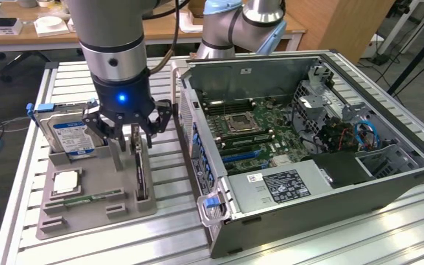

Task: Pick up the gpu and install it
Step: 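Pick up the gpu and move the gpu toward the slot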

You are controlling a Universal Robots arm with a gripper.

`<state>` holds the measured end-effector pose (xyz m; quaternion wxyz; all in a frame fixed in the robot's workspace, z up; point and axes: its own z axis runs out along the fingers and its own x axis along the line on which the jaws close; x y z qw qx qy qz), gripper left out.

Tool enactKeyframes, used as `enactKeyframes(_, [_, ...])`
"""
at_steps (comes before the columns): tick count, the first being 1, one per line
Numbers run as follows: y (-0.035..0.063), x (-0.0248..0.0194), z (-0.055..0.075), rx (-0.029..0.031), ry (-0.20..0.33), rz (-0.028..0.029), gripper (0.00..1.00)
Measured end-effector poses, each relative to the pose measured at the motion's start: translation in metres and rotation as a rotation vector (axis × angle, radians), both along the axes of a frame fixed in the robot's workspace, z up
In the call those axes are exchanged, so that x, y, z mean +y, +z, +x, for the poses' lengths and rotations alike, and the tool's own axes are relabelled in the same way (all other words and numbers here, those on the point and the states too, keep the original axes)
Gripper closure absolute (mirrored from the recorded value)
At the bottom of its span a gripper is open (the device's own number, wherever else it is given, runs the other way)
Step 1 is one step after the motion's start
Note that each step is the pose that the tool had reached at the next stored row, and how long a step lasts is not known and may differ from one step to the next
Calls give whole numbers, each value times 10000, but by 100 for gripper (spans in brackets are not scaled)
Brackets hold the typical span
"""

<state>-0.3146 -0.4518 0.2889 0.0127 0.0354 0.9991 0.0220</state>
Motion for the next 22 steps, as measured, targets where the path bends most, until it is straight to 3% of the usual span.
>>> enactKeyframes(22, [-99, -10, 0, 1, 1, -1, 47])
